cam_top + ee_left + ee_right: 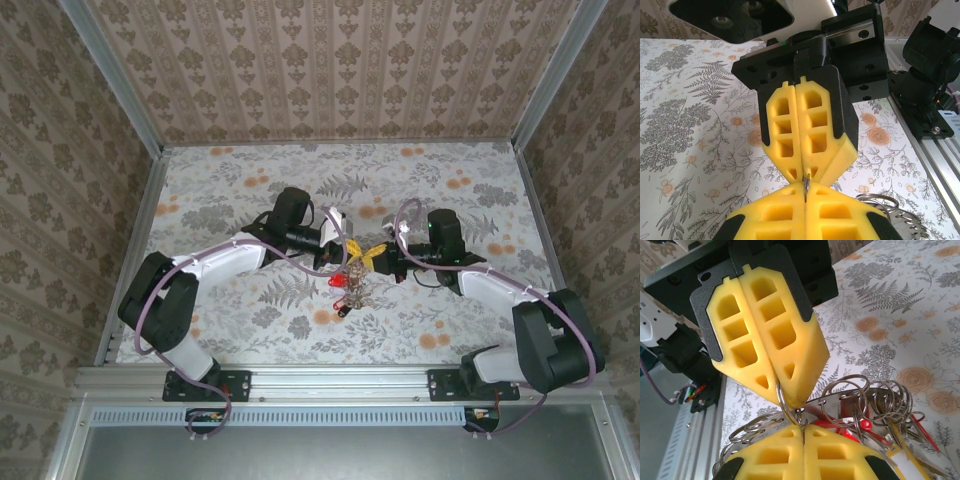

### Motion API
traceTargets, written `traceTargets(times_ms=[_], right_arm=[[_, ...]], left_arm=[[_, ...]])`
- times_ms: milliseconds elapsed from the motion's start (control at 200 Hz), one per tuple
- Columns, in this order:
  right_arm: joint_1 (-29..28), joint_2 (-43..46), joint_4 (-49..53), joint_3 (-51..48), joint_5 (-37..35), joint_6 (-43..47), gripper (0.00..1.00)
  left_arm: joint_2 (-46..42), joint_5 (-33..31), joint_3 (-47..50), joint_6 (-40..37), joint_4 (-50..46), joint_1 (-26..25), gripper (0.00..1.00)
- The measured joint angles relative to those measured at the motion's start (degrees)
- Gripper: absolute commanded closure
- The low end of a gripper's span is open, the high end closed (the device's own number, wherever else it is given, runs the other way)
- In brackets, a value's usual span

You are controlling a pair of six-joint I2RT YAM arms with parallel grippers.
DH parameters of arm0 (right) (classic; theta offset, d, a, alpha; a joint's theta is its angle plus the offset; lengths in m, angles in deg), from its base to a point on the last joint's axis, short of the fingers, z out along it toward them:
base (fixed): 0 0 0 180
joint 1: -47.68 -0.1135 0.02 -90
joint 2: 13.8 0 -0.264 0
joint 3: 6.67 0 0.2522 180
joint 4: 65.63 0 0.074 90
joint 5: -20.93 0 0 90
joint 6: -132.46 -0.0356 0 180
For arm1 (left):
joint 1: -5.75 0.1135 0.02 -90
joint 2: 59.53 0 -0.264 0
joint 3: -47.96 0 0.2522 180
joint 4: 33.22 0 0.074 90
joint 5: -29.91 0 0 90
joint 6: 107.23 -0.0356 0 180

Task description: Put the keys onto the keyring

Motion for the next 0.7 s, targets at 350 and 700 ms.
traceTargets(times_ms=[350, 700], right_arm=[[1.5, -7.3, -4.7, 1.3, 6.8, -7.9, 1.00], [1.8, -12.8, -5.5, 4.7, 8.1, -20.3, 0.91]], left_arm=[[-0.3, -2.1, 2.1, 0.0, 2.7, 0.0, 1.00], [-1.4, -7.8, 9.1, 3.7, 17.5, 0.0, 1.00]])
